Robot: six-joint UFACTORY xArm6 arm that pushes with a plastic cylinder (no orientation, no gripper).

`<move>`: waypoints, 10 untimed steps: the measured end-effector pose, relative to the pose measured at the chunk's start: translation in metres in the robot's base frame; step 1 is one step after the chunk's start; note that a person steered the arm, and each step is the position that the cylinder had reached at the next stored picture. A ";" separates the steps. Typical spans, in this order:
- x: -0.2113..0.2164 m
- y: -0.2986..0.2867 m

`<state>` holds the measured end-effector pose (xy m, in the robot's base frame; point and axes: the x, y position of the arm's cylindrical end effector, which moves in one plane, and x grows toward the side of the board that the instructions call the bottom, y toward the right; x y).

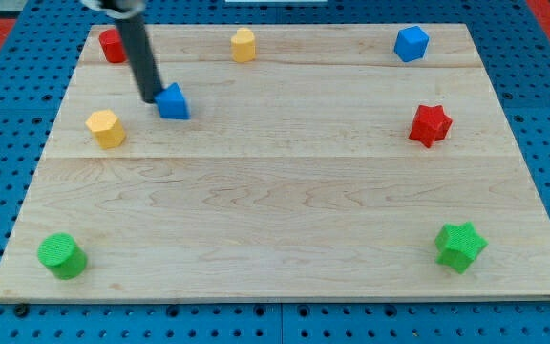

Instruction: Push the blue triangle to the center

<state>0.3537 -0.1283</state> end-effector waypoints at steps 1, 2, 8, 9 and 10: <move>0.010 0.051; 0.007 0.062; 0.086 0.167; 0.098 0.167; 0.095 0.166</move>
<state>0.4485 0.0375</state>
